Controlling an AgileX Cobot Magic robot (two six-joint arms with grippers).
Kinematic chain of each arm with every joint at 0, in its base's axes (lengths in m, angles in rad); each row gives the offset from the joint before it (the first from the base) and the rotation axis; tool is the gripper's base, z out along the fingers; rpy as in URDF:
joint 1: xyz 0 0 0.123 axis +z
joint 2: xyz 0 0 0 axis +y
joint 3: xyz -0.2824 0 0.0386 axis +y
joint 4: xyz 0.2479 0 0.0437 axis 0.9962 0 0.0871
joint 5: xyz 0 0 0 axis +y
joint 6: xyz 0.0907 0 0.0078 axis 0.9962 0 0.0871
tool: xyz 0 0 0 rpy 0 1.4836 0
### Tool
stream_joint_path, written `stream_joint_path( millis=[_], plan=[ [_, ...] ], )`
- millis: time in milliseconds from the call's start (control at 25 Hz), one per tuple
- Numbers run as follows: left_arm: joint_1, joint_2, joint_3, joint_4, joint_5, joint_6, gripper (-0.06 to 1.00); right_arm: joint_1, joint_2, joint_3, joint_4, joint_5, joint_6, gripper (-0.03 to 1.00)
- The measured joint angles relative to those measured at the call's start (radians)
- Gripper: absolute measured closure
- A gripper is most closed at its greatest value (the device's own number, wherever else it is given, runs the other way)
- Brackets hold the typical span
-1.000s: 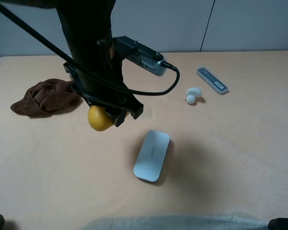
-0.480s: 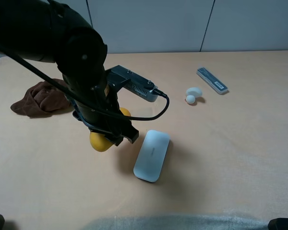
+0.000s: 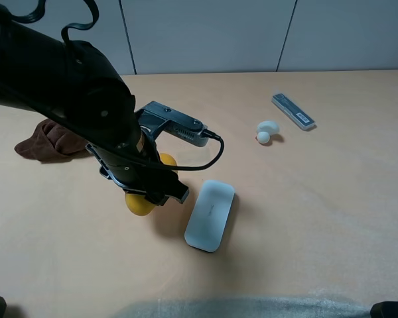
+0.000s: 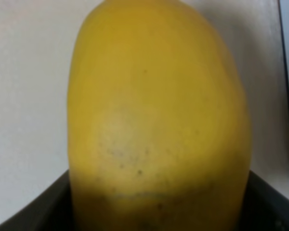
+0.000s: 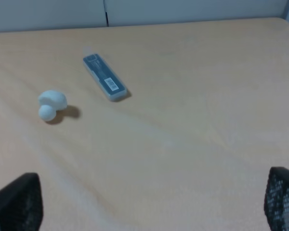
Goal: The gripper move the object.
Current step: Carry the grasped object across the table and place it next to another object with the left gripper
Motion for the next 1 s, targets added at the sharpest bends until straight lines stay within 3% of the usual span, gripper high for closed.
stream_joint_path(
  millis=[320, 1000],
  plan=[
    [0.000, 0.011, 0.001, 0.113, -0.033, -0.128, 0.33, 0.000, 0.000, 0.000, 0.000, 0.000, 0.000, 0.28],
    [0.000, 0.089, 0.001, 0.112, -0.087, -0.137, 0.33, 0.000, 0.000, 0.000, 0.001, 0.000, 0.000, 0.28]
  ],
)
